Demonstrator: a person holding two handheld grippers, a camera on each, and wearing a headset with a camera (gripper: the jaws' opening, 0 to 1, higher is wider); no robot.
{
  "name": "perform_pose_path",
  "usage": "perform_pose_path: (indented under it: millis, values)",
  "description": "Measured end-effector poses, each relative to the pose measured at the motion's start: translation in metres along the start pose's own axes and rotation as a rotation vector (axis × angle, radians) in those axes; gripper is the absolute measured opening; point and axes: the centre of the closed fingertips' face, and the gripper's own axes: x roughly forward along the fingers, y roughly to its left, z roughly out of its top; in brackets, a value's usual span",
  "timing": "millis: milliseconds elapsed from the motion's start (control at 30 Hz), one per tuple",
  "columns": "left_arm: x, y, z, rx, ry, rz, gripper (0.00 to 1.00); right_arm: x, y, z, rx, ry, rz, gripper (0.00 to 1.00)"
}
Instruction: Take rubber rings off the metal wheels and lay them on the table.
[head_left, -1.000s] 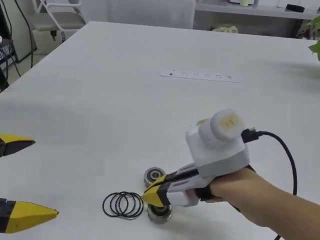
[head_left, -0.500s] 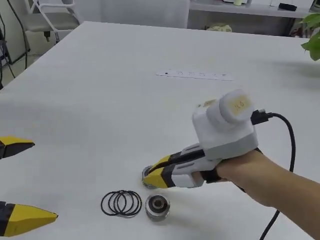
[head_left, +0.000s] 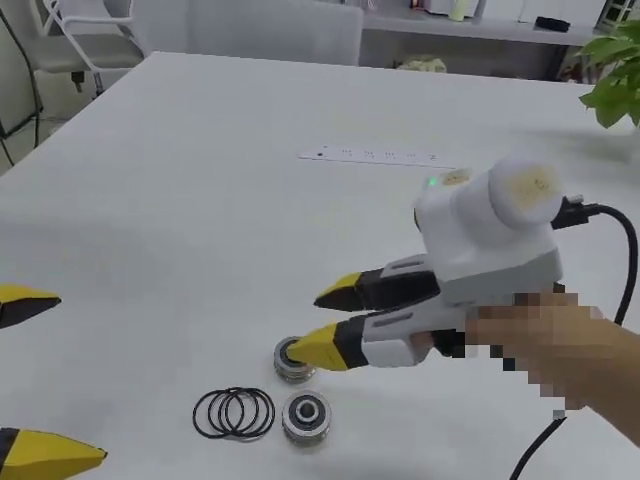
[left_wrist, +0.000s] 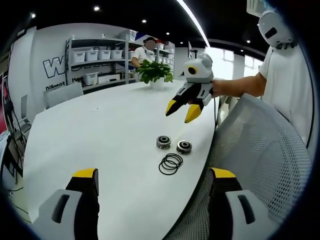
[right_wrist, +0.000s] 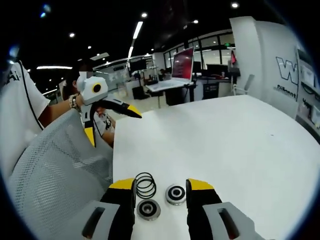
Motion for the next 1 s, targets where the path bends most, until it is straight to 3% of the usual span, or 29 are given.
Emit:
perform_pose_path:
  millis: [167,433,800,1000]
  values:
    - [-0.001,-0.002,0.003,-0.011,-0.025,-0.01,0.94,-0.016,0.001,0.002,-0.028,-0.035,-0.034,0.47]
    - [0.0,-0.002,0.003,-0.016,-0.029,-0.007,0.99,-0.039,0.006,-0.007,-0.031,-0.063,-0.071,0.62]
    - [0.003,-0.007,-0.001,-0.03,-0.031,-0.019,0.99,-0.061,0.008,-0.028,0.09,-0.124,-0.136,0.86]
    - [0.003,-0.01,-0.004,-0.036,-0.023,-0.028,0.99,-0.071,0.004,-0.044,0.144,-0.117,-0.178,0.92]
